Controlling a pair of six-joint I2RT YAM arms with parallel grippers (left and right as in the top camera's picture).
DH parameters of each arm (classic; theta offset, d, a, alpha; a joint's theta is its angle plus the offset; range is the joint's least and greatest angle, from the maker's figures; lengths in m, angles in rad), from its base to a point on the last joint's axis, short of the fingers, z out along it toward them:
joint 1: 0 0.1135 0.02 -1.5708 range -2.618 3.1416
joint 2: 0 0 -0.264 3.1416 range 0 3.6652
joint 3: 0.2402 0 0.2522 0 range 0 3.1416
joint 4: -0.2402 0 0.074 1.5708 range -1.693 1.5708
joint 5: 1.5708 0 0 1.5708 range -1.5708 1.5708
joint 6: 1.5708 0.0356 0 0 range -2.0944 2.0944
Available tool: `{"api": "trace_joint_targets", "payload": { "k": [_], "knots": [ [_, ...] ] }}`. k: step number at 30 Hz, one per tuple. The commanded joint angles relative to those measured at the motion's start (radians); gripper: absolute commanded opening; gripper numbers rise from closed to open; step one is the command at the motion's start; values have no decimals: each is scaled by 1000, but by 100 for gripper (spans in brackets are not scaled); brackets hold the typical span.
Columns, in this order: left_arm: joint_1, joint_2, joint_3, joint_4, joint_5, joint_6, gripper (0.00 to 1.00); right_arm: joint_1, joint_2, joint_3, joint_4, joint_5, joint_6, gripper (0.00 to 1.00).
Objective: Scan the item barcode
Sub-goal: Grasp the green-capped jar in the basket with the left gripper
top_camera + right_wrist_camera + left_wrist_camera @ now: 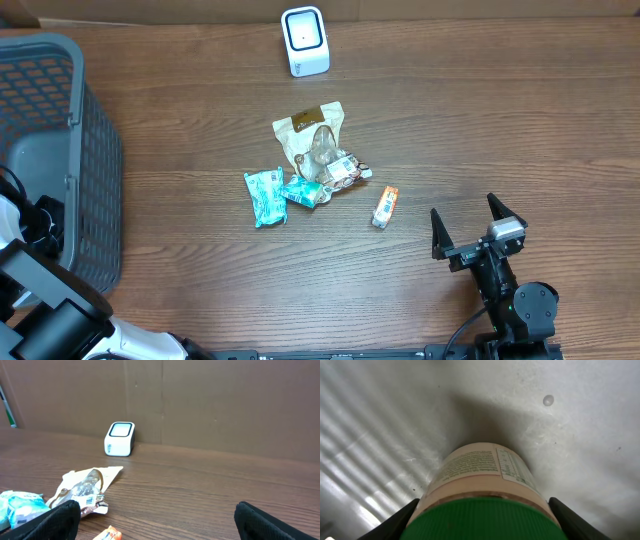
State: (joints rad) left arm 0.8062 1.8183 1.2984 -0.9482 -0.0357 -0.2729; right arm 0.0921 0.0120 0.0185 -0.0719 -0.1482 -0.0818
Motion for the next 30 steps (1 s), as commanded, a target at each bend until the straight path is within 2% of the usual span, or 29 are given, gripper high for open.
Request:
{"api": "trace_joint_targets", "payload": {
  "k": [1, 8, 13, 18, 30],
  "knots": [
    [0, 7, 32, -14, -5, 19, 59, -3, -9, -11, 3, 14, 4, 100],
    [0, 6, 109, -86, -4, 19, 48, -3, -9, -11, 3, 14, 4, 100],
    [-2, 6, 183, -148, 5, 19, 44, -3, -9, -11, 3, 14, 4, 100],
    [-2, 6, 283, -225, 56, 19, 36, -3, -9, -11, 3, 14, 4, 100],
    [-2, -28, 539, -349, 343, 54, 39, -3, -9, -11, 3, 14, 4, 100]
  ]
}}
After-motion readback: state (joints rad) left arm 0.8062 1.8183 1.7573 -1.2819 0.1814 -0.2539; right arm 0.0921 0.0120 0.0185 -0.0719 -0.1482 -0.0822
